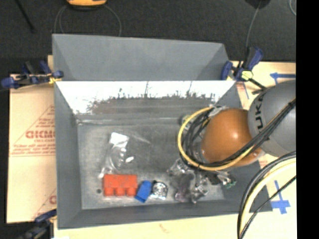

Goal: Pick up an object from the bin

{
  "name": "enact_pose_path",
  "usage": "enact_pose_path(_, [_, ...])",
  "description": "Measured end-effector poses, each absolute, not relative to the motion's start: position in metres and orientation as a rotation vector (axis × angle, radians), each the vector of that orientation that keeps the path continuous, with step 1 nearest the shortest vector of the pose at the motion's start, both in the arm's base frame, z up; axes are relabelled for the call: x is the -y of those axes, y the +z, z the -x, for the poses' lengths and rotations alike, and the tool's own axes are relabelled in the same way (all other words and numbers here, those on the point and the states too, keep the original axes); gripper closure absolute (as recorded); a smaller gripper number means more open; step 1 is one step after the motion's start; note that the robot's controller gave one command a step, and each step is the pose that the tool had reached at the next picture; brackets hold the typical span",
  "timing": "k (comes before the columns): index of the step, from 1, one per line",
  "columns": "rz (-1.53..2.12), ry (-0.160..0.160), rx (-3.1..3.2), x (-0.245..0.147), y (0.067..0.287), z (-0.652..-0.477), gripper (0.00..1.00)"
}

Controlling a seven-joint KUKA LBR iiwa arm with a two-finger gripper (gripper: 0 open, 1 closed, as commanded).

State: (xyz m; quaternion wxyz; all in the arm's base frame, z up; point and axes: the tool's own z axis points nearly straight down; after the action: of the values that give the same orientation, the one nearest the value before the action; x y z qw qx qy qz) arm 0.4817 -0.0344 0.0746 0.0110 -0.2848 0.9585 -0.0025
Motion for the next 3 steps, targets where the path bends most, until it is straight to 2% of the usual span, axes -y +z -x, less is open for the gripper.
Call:
enact_pose_path(1, [0.894, -0.007, -2.998, 0.0352, 0.0742, -0.4795, 1.0])
enact_pose_path(2, [0.89, -0.011, -2.991, 0.0353, 0.0746, -0.4815, 0.0])
enact_pose_path(3, [0.897, -0.007, -2.997, 0.0354, 0.0741, -0.4795, 1.0])
